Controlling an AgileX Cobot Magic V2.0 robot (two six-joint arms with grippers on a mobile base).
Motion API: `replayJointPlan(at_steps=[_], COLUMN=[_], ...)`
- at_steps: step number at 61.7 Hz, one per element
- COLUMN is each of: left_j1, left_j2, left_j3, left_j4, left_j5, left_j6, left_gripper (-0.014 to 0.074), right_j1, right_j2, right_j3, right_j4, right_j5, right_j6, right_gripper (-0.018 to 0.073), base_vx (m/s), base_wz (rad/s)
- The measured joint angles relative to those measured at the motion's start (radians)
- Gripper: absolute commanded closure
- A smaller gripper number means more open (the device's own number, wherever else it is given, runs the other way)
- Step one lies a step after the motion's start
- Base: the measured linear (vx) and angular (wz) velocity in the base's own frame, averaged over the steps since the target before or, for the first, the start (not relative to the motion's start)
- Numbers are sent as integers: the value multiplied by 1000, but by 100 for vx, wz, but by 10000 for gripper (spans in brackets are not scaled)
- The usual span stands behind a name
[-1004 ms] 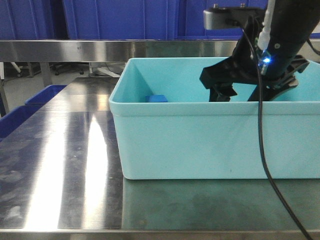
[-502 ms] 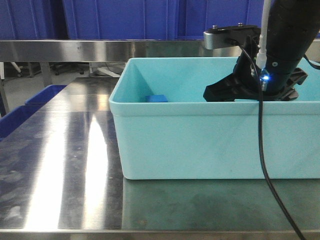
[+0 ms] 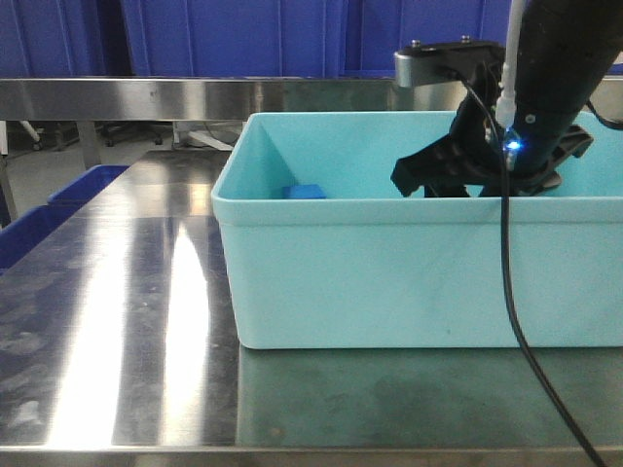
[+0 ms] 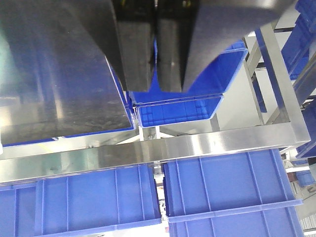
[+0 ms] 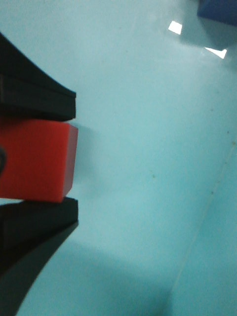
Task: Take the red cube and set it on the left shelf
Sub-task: 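Lift the red cube out of the tub with the right gripper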
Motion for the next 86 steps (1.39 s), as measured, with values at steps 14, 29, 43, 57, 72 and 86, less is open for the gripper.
replayJointPlan(at_steps=[14, 29, 43, 57, 72, 86], left_j1=[0, 0, 0, 0, 0, 0], left_j2=[0, 0, 0, 0, 0, 0], left_j3=[0, 0, 0, 0, 0, 0], left_j4=[0, 0, 0, 0, 0, 0], left_j5=[0, 0, 0, 0, 0, 0], left_j6=[0, 0, 0, 0, 0, 0], left_gripper=[491, 491, 491, 491, 491, 491], right_j1=[7, 8, 8, 8, -28, -189], right_j2=[-146, -408, -615, -771, -911, -1035], right_j3=[-26, 40, 236, 448, 578, 627], right_j4=[-1, -2, -2, -2, -2, -2], right_j5=[-43, -145, -168, -243, -320, -320], right_j6=[0, 0, 0, 0, 0, 0], right_gripper=[505, 505, 505, 500, 500, 500], base_vx=[0, 0, 0, 0, -1, 0], base_wz=[0, 0, 0, 0, -7, 0])
